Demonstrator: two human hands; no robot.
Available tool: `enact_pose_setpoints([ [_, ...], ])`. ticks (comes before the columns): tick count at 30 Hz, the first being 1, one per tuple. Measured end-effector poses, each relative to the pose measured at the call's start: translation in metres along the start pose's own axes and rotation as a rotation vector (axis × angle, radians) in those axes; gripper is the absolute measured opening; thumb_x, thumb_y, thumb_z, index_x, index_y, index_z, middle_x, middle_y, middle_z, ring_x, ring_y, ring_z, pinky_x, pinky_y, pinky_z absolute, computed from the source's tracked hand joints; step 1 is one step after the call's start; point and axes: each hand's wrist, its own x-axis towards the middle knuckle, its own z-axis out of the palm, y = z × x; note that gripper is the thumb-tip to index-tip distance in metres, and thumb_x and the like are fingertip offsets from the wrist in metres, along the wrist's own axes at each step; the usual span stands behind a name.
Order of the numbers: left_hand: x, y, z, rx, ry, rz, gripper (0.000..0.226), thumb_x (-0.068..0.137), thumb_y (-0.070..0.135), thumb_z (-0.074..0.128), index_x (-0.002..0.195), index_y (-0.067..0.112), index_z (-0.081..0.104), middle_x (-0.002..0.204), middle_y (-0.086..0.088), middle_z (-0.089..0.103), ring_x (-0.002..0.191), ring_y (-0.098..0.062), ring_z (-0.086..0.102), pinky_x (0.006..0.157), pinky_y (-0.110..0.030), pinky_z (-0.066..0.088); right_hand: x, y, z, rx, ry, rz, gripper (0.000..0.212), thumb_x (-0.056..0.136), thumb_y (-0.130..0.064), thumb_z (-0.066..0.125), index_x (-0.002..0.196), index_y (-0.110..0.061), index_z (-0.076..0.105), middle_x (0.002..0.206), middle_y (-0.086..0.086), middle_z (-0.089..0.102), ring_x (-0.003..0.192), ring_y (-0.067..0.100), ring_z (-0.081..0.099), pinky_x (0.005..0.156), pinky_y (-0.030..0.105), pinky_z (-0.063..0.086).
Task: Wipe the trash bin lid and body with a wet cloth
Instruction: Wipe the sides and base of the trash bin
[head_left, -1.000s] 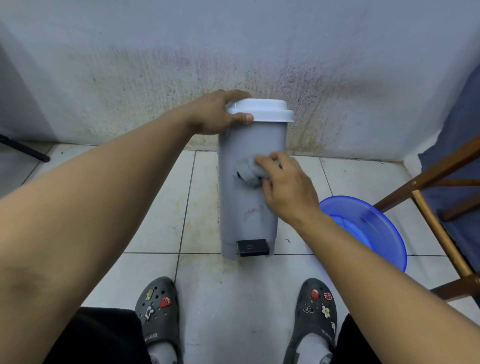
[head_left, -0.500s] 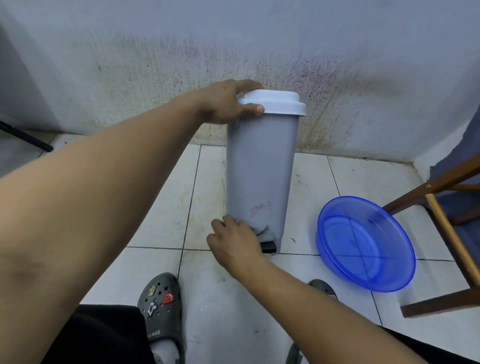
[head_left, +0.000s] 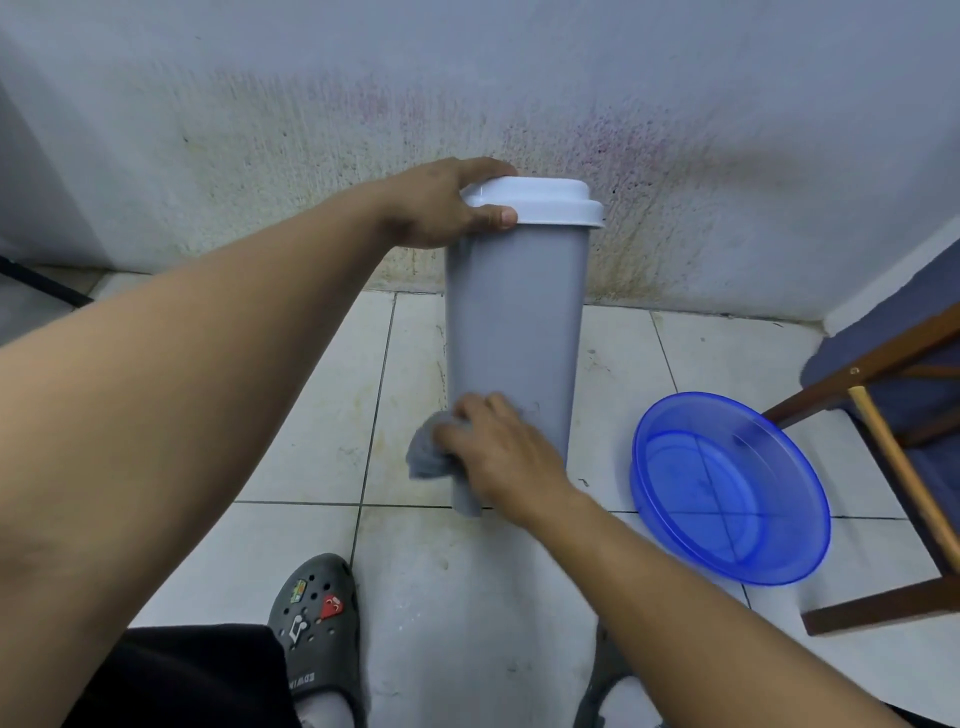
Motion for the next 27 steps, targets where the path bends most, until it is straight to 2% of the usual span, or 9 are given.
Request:
enact_pose_setpoints([
  [3, 0.001, -0.001, 0.000, 0.004, 0.007, -0.004, 0.067, 0.098, 0.061, 0.060, 0.158, 0.039, 0.040, 0.161, 0.002, 0.045, 0.142, -0.024, 0.044, 0.110, -0.039, 0.035, 0.013, 0.020, -0.043, 0.041, 0.152, 0.157, 0.032, 0.096, -0.013, 0.052, 0.121, -0.034, 0.056, 0.117, 0.002, 0.044, 0.104, 0.026, 0.043, 0.076, 0.039, 0.047],
  [6, 0.001, -0.001, 0.001, 0.009, 0.010, -0.003, 0.069, 0.097, 0.061, 0.061, 0.159, 0.037, 0.039, 0.162, 0.001, 0.044, 0.143, -0.026, 0.044, 0.114, -0.041, 0.035, 0.031, 0.045, -0.076, 0.118, 0.416, 0.258, 0.034, 0.096, -0.024, 0.045, 0.125, -0.037, 0.055, 0.120, 0.008, 0.046, 0.100, 0.032, 0.049, 0.073, 0.039, 0.049],
  [8, 0.000, 0.001, 0.002, -0.003, 0.010, 0.000, 0.070, 0.098, 0.061, 0.061, 0.160, 0.035, 0.038, 0.163, 0.000, 0.043, 0.144, -0.026, 0.043, 0.114, -0.042, 0.036, 0.040, 0.062, -0.086, 0.100, 0.518, 0.328, 0.046, 0.092, -0.036, 0.037, 0.133, -0.037, 0.056, 0.124, 0.007, 0.047, 0.101, 0.034, 0.053, 0.073, 0.040, 0.050],
  [11, -0.002, 0.002, 0.003, -0.005, 0.011, 0.002, 0.070, 0.099, 0.059, 0.059, 0.161, 0.034, 0.037, 0.164, 0.000, 0.041, 0.145, -0.026, 0.042, 0.109, -0.038, 0.034, 0.039, 0.079, -0.081, 0.082, 0.594, 0.400, 0.048, 0.095, -0.021, 0.048, 0.138, -0.039, 0.055, 0.127, 0.007, 0.049, 0.101, 0.034, 0.055, 0.074, 0.041, 0.053],
  [14, -0.005, 0.004, 0.001, -0.012, 0.014, 0.004, 0.066, 0.101, 0.056, 0.058, 0.160, 0.034, 0.037, 0.163, 0.000, 0.041, 0.144, -0.025, 0.042, 0.103, -0.035, 0.031, 0.018, 0.082, -0.057, 0.148, 0.630, 0.420, 0.050, 0.095, -0.014, 0.053, 0.138, -0.039, 0.057, 0.123, 0.007, 0.051, 0.095, 0.030, 0.058, 0.073, 0.034, 0.051],
  [18, -0.008, 0.006, 0.000, -0.014, 0.013, -0.012, 0.064, 0.101, 0.058, 0.057, 0.159, 0.038, 0.038, 0.163, 0.002, 0.042, 0.143, -0.025, 0.042, 0.103, -0.036, 0.031, -0.030, 0.070, -0.007, 0.318, 0.635, 0.530, 0.050, 0.097, -0.012, 0.058, 0.136, -0.043, 0.057, 0.122, 0.000, 0.051, 0.085, 0.010, 0.049, 0.068, 0.010, 0.031],
  [20, -0.009, 0.007, 0.000, -0.010, 0.014, -0.021, 0.065, 0.101, 0.059, 0.057, 0.159, 0.038, 0.037, 0.164, 0.002, 0.040, 0.145, -0.026, 0.041, 0.104, -0.036, 0.030, -0.055, 0.062, 0.019, 0.360, 0.608, 0.539, 0.053, 0.096, -0.009, 0.061, 0.135, -0.044, 0.058, 0.125, -0.001, 0.053, 0.087, 0.011, 0.054, 0.071, 0.010, 0.034],
  [23, -0.013, 0.011, 0.001, -0.013, 0.023, -0.023, 0.064, 0.101, 0.056, 0.057, 0.159, 0.038, 0.037, 0.164, 0.002, 0.040, 0.146, -0.025, 0.040, 0.103, -0.034, 0.029, -0.083, 0.052, 0.050, 0.429, 0.597, 0.554, 0.058, 0.093, -0.001, 0.062, 0.134, -0.043, 0.059, 0.129, -0.003, 0.055, 0.097, 0.015, 0.062, 0.078, 0.019, 0.050],
  [27, -0.018, 0.015, 0.002, -0.018, 0.018, -0.003, 0.060, 0.101, 0.053, 0.060, 0.156, 0.038, 0.042, 0.159, 0.004, 0.046, 0.137, -0.019, 0.045, 0.101, -0.031, 0.029, -0.105, 0.040, 0.072, 0.491, 0.557, 0.601, 0.069, 0.091, 0.004, 0.059, 0.134, -0.050, 0.053, 0.127, -0.011, 0.055, 0.098, 0.007, 0.062, 0.081, 0.023, 0.056],
])
